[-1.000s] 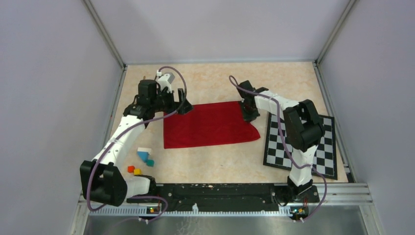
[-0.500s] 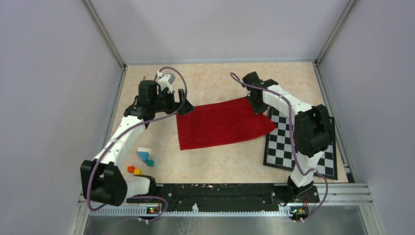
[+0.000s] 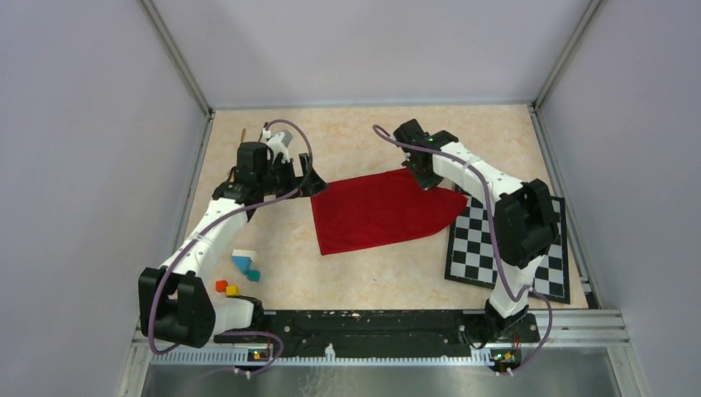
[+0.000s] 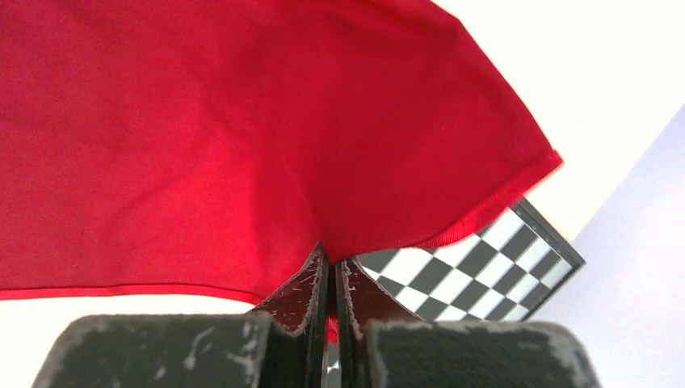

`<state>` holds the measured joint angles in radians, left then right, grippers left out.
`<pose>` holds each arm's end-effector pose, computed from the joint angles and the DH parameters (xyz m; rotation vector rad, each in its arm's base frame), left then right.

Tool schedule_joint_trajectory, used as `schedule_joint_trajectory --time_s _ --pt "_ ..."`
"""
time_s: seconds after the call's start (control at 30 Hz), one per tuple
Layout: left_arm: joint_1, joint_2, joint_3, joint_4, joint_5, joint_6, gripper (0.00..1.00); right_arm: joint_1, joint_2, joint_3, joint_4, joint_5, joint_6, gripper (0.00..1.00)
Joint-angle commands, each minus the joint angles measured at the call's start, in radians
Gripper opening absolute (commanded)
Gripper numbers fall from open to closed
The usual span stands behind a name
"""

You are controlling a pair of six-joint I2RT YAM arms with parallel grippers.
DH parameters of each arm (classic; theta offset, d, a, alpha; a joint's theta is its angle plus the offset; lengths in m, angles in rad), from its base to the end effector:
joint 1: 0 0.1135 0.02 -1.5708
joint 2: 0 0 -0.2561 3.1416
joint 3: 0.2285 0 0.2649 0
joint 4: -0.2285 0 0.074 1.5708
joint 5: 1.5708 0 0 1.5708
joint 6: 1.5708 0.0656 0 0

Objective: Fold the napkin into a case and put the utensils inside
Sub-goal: Fold the rectangle-folded napkin at the center of the board.

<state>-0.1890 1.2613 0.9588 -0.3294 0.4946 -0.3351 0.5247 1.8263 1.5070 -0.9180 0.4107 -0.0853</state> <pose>0.3011 -0.0893 0.2600 0.1216 2.2364 -0.8337 0.3528 0.1739 0.2105 -0.7192 2.5992 -0.4490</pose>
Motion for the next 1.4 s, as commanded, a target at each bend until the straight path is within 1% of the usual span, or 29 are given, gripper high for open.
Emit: schedule_joint_trajectory --time_s 0.0,0.1,0.23,0.37,0.5,0.57,0.63,0.7,0.73,0.77,0.8,0.87,1.0,1.1,1.2,1.37 --pt "0.022 -0.031 -0.115 0.056 -0.008 -0.179 0.98 0.096 0.049 0.113 -0.048 -0.066 0.067 0.00" --pt "0.032 -0.064 -0.198 0.134 0.009 -0.251 0.98 0.157 0.089 0.167 -0.057 -0.127 0.120 0.00" --pt "0.039 -0.089 -0.225 0.131 -0.007 -0.261 0.98 0.225 0.137 0.208 -0.026 -0.270 0.156 0.00" --pt "0.046 -0.116 -0.230 0.099 -0.061 -0.248 0.98 0.271 0.187 0.259 0.006 -0.353 0.182 0.00" --pt "0.051 -0.115 -0.260 0.090 -0.128 -0.283 0.97 0.297 0.238 0.317 0.039 -0.437 0.207 0.00" --pt "0.052 -0.102 -0.294 0.116 -0.138 -0.299 0.93 0.307 0.269 0.357 0.038 -0.472 0.220 0.00" --pt "0.051 -0.077 -0.311 0.125 -0.149 -0.310 0.85 0.316 0.290 0.385 0.036 -0.488 0.235 0.00" --pt "0.049 -0.049 -0.335 0.157 -0.155 -0.313 0.81 0.317 0.298 0.398 0.038 -0.489 0.249 0.00" --pt "0.048 -0.031 -0.343 0.173 -0.148 -0.314 0.78 0.317 0.298 0.396 0.038 -0.488 0.253 0.00" --pt "0.048 -0.013 -0.345 0.185 -0.135 -0.314 0.72 0.317 0.295 0.393 0.040 -0.485 0.255 0.00" --pt "0.046 0.009 -0.343 0.191 -0.124 -0.313 0.68 0.317 0.290 0.388 0.040 -0.476 0.255 0.00" --pt "0.040 0.041 -0.342 0.204 -0.108 -0.322 0.65 0.314 0.276 0.373 0.034 -0.449 0.257 0.00" --pt "0.034 0.035 -0.354 0.233 -0.082 -0.335 0.64 0.269 0.194 0.285 0.027 -0.414 0.250 0.00" --pt "0.033 -0.024 -0.356 0.248 -0.052 -0.335 0.68 0.205 0.093 0.156 0.032 -0.387 0.247 0.00" --pt "0.033 -0.049 -0.339 0.244 -0.023 -0.339 0.70 0.113 -0.018 0.024 0.040 -0.396 0.248 0.00" --pt "0.034 -0.001 -0.295 0.261 0.039 -0.362 0.71 -0.080 -0.137 -0.137 0.094 -0.451 0.239 0.00"
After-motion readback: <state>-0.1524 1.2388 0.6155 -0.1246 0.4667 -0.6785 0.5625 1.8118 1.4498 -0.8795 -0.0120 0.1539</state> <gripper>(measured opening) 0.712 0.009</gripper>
